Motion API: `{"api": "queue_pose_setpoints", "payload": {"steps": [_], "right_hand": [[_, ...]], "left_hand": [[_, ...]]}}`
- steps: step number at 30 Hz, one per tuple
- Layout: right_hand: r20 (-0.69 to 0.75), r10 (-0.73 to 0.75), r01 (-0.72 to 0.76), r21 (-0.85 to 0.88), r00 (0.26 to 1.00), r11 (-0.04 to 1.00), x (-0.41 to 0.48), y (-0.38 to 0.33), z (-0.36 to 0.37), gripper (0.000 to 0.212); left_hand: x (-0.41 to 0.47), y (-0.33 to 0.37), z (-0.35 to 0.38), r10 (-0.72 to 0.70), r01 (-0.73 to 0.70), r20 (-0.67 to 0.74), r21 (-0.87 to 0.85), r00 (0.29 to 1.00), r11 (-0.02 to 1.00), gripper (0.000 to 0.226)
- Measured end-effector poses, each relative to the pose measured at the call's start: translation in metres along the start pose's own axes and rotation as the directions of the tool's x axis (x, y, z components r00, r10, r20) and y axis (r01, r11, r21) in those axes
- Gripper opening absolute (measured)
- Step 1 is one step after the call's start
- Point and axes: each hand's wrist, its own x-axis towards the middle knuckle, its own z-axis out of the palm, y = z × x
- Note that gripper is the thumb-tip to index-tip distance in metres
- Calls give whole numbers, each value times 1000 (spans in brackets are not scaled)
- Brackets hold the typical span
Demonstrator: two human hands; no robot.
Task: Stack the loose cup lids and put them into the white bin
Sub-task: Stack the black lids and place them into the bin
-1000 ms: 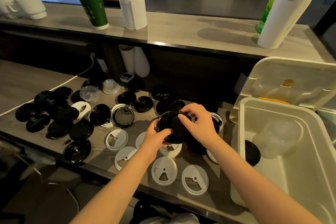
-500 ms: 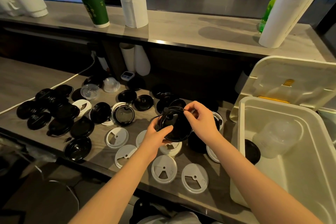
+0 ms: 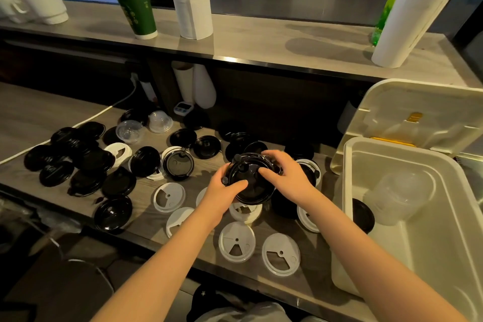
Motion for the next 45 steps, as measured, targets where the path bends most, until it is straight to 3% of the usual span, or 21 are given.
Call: {"api": "queue_pose_setpoints", "payload": {"steps": [2,5,9,12,15,20,24,26,30,34,39,42,45], "right_hand": [[64,24,-24,3,998,1000,-1,2,-1,27],[38,23,-21,-56,999,998,-3,3,-3,16],[32,49,-51,60,998,997,-11,1,-14,16],[10,68,-69,122,998,990,-21,2,-30,23],[-47,88,-76,219,995,973,-38,6,-52,28],[5,115,-110,349,993,931,-70,11,-99,38],[70,271,-264,546,960,795,-91,15,-128,43],[76,328,-316,530,942,787,-99,19,-137,41],[172,339,-380,437,925,815,-113,28,-153,59],[242,370,-441,427,897,790,-124,40,-168,71],[115,393,-401,439,912,804,-135,53,-174,78],[7,471,-439,373,882,817,-138,61,-174,77],[-65,541,-526,163,839,835,-142,73,-173,77]], "left_hand": [[-1,1,-1,20,-21,10,37,1000,999,47],[-1,1,1,13,-14,31,37,999,999,40],[-3,5,8,63,-71,100,81,993,994,35],[-2,14,18,142,-187,199,227,970,956,39],[1,27,35,261,-383,319,423,911,821,41],[0,50,78,416,-674,542,472,731,568,48],[-2,52,107,468,-825,681,433,564,364,47],[-7,54,123,485,-888,745,386,459,248,44],[-12,56,153,461,-975,867,220,191,-10,40],[-11,57,179,400,-988,915,111,59,-107,41],[-8,55,203,425,-978,900,168,101,-123,40],[-4,49,205,306,-945,914,309,265,-104,63],[6,36,191,221,-899,876,439,430,9,68]]}}
